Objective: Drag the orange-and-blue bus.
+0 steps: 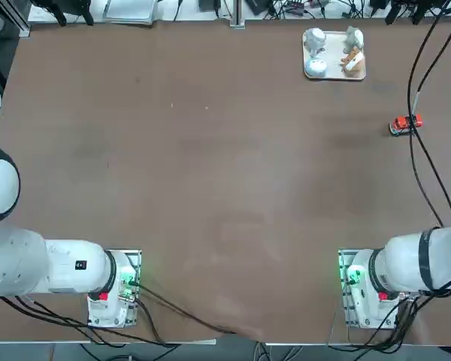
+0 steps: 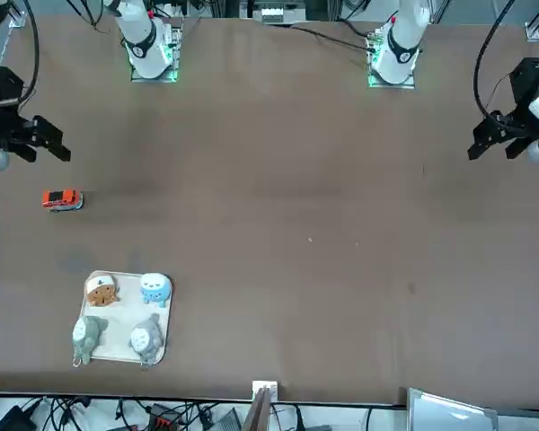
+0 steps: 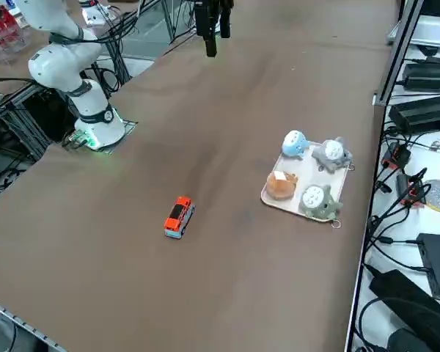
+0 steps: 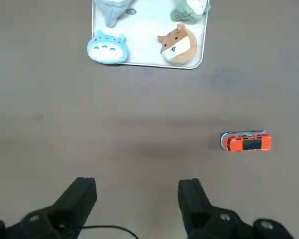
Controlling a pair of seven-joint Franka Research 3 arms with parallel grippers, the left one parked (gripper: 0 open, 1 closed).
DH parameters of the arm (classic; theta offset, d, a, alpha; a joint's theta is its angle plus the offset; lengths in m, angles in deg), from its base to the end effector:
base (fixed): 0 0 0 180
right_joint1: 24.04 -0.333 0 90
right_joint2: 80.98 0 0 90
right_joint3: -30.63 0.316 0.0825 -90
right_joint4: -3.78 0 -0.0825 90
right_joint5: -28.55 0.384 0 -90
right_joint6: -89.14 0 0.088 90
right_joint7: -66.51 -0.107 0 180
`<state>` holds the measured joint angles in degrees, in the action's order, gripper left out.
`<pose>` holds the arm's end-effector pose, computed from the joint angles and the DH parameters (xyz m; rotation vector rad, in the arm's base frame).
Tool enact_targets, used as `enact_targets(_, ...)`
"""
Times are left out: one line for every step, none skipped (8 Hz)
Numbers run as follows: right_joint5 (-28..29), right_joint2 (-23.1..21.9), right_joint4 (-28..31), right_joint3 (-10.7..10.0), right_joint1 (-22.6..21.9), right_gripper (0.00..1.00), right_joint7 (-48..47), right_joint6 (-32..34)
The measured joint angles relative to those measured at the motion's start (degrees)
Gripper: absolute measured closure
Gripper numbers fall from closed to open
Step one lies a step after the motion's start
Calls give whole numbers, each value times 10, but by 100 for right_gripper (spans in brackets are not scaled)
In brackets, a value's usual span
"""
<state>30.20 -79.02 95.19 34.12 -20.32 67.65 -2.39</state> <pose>0.5660 0.0002 0.5961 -3.1099 -0.0228 0.0493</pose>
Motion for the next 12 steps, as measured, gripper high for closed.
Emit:
enact_targets(0,1,0,0,0,0,0,0)
enact_targets(0,1,0,0,0,0,0,0)
enact_targets(0,2,0,0,0,0,1,0)
enact_targets(0,2,-1,0,0,0,1,8)
enact_targets(-1,2,-2,0,1,0,1,27)
enact_targets(-3,2,-5,-1,5,0,1,51)
enact_targets(-14,2,-7,-2,13,0,1,79)
enact_targets(-34,3,-8,-4,19,0,1,113)
enact_targets(-56,3,-8,-4,23,0,1,152)
enact_targets(-71,3,-8,-5,30,0,-1,183)
enact_targets(-78,4,-8,-6,46,0,-8,204)
enact_targets(-80,7,-7,-7,71,0,-28,216)
